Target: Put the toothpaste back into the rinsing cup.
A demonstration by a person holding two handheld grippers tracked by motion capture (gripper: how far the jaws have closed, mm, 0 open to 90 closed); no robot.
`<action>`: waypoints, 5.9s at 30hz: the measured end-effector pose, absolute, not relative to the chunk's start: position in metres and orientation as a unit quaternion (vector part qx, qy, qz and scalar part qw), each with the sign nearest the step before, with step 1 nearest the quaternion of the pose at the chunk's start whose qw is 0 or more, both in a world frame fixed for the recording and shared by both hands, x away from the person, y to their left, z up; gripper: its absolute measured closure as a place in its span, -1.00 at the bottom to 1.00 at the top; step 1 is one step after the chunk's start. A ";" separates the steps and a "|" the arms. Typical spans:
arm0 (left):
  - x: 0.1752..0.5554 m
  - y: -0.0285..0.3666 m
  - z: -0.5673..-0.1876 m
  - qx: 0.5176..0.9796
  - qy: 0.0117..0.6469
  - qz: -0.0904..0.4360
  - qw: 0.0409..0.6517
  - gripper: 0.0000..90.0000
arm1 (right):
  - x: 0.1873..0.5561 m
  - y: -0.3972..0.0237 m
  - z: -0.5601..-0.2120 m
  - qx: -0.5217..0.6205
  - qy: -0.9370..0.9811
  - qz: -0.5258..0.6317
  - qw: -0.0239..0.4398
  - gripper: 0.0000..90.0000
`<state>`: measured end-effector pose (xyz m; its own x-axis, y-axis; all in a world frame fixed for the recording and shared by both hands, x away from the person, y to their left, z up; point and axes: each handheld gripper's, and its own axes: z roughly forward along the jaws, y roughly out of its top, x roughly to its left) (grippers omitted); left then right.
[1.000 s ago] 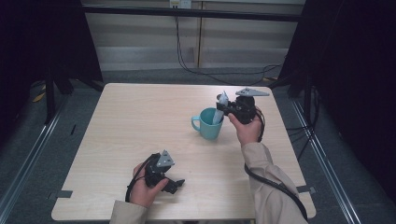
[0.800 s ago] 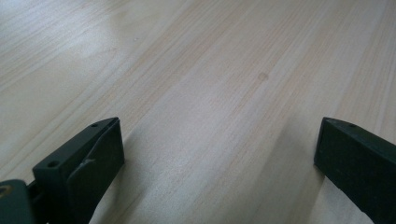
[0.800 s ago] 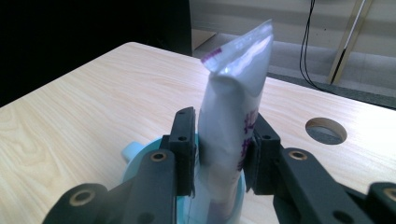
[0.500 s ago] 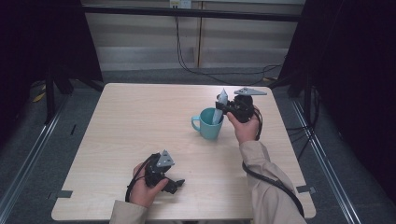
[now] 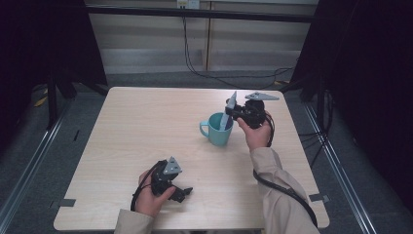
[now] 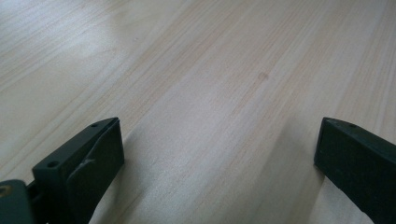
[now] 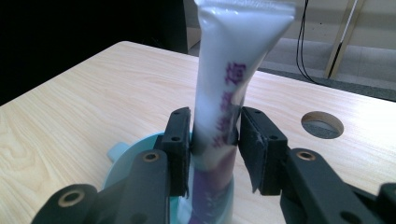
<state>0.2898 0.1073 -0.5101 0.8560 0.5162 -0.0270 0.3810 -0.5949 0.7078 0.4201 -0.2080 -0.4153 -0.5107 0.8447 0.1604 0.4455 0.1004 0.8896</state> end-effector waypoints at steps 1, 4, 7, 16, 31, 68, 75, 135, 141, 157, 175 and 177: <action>0.290 0.107 -0.510 0.888 0.253 0.091 0.372 -0.97 | 0.420 -0.208 -0.415 0.451 0.714 0.496 0.202 0.41; 0.290 0.107 -0.510 0.888 0.254 0.091 0.373 -0.97 | 0.420 -0.209 -0.416 0.451 0.715 0.495 0.202 0.40; 0.290 0.107 -0.510 0.888 0.254 0.090 0.373 -0.97 | 0.419 -0.209 -0.416 0.451 0.715 0.495 0.202 0.40; 0.290 0.107 -0.510 0.888 0.252 0.091 0.372 -0.98 | 0.417 -0.206 -0.416 0.448 0.716 0.497 0.197 0.32; 0.290 0.108 -0.510 0.891 0.250 0.091 0.369 -0.98 | 0.404 -0.203 -0.411 0.445 0.741 0.470 0.181 -0.30; 0.290 0.108 -0.510 0.891 0.250 0.090 0.369 -0.98 | 0.355 -0.225 -0.415 0.404 0.784 0.445 0.155 -0.52; 0.290 0.108 -0.510 0.891 0.250 0.090 0.369 -0.98 | 0.347 -0.230 -0.420 0.399 0.784 0.450 0.157 -0.55; 0.290 0.108 -0.510 0.891 0.250 0.091 0.369 -0.98 | 0.285 -0.272 -0.476 0.398 0.805 0.416 0.144 -0.67; 0.290 0.108 -0.510 0.890 0.251 0.091 0.369 -0.98 | 0.279 -0.275 -0.481 0.397 0.808 0.410 0.146 -0.67; 0.290 0.108 -0.510 0.890 0.251 0.091 0.369 -0.98 | 0.266 -0.280 -0.495 0.396 0.821 0.387 0.138 -0.67; 0.290 0.108 -0.510 0.891 0.250 0.091 0.369 -0.98 | 0.259 -0.282 -0.508 0.385 0.835 0.366 0.145 -0.68; 0.290 0.108 -0.510 0.891 0.250 0.091 0.369 -0.98 | 0.259 -0.283 -0.509 0.384 0.835 0.366 0.148 -0.68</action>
